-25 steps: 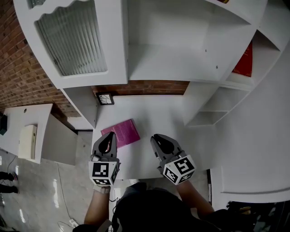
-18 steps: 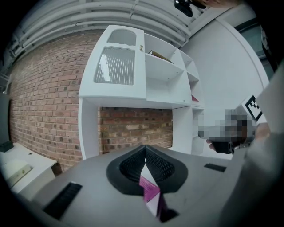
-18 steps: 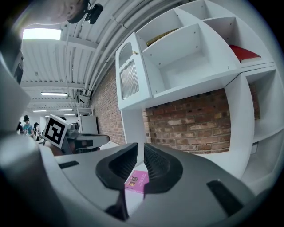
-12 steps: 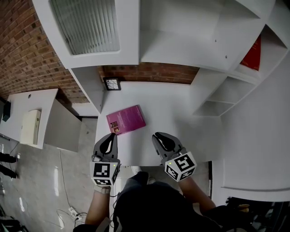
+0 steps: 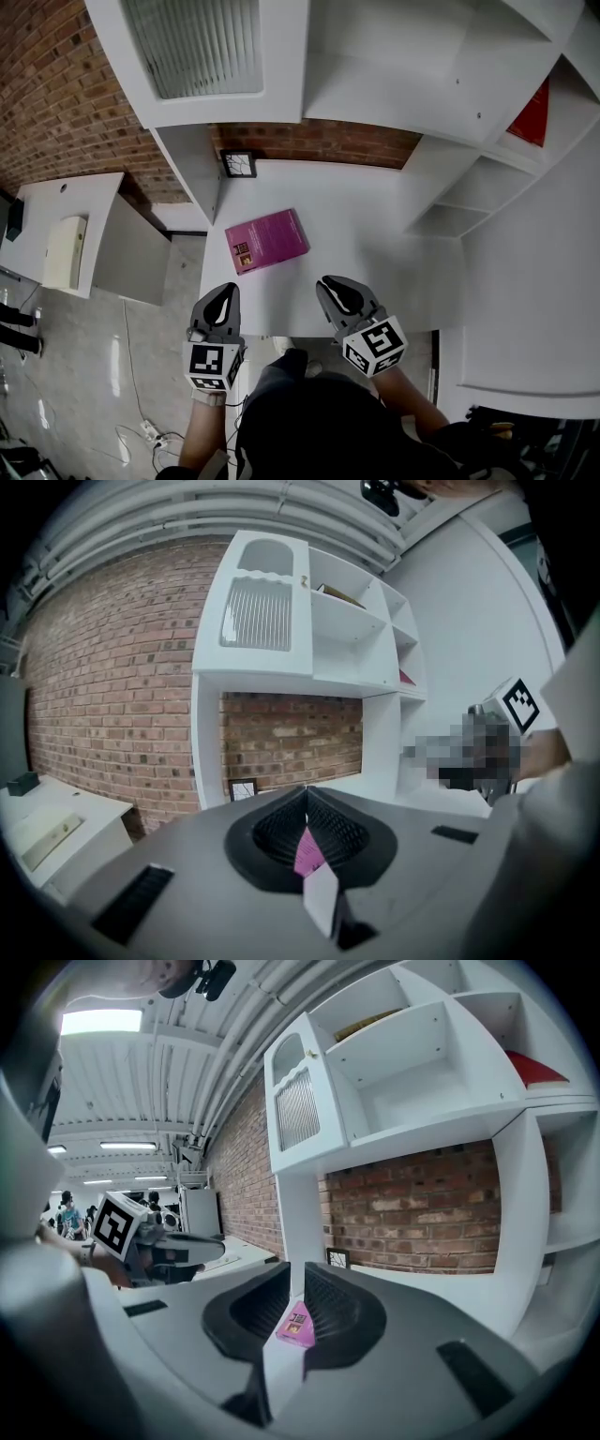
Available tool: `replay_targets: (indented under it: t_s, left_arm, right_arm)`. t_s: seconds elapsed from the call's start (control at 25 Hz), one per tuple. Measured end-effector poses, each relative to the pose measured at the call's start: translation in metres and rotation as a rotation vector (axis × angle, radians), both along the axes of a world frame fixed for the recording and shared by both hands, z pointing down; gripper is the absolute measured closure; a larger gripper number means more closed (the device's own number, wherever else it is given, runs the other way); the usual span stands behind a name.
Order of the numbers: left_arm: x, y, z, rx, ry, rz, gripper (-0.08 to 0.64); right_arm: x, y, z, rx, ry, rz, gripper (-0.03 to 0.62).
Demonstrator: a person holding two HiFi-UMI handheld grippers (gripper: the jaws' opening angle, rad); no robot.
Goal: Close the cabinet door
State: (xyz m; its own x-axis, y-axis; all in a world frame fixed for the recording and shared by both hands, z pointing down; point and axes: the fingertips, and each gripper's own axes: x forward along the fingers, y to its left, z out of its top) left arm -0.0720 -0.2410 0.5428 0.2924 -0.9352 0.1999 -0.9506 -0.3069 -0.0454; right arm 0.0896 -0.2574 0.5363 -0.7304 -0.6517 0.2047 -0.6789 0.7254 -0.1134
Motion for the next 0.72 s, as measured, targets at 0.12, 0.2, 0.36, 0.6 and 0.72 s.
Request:
replay_targets:
  t_s: [0.12,0.2,0.36,0.6,0.72]
  left_arm:
    - [-0.0015,0.0036,-0.0003,0.011,0.006,0.002,0.551]
    - [-0.0012,0.0051,-0.0006,0.015,0.008,0.005,0.551]
    - [-0.0011,0.0079,0.0002,0.011,0.017,0.007,0.551]
    - [-0.0016,0.0081,0.0041,0.000,0.009,0.003,0.551]
    - [-0.0004,0.0079,0.0046,-0.003,0.003,0.006,0.551]
  right_arm:
    - [-0.0002,0.0019,0.0028,-0.002,0.002,-0.004,0.537]
    - [-0.0005,0.0030,0.0049,-0.003,0.003,-0.008,0.537]
    - [-0.0032,0.0061,0.0078,-0.005,0.018,-0.023,0.537]
    - [-0.0018,0.0037,0.0076,0.003,0.026,-0.030,0.540]
    - [0.0003,0.0024,0.0094,-0.006,0.022,-0.029,0.540]
